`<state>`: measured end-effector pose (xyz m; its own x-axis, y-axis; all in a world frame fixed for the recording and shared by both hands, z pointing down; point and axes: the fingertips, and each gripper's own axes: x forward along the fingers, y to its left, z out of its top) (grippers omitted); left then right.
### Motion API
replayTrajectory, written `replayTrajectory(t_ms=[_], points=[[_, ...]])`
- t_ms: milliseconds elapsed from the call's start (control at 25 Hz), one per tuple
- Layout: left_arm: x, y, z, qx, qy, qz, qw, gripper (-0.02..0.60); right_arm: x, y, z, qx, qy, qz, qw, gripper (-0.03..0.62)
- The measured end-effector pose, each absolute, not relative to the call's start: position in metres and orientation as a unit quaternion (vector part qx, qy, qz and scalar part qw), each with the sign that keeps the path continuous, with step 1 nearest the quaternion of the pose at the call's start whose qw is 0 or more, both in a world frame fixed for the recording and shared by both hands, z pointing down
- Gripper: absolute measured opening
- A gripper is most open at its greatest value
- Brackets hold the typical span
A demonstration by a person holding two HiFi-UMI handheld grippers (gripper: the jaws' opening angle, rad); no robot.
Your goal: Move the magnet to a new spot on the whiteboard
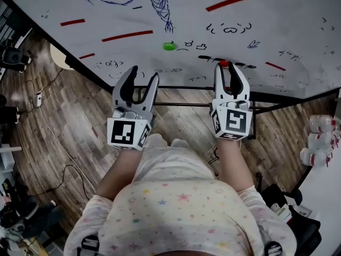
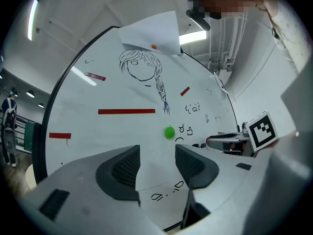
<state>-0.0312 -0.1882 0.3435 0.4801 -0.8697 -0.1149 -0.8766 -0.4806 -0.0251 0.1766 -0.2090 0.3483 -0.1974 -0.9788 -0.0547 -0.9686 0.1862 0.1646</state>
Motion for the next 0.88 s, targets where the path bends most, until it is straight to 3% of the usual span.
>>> replayTrajectory(t_ms=[880], points=[[-0.032, -0.191, 0.354, -0.848, 0.529, 0.039, 0.028, 0.204, 0.176, -0.223, 0.362, 0.634, -0.768, -0.078, 0.028, 0.120]])
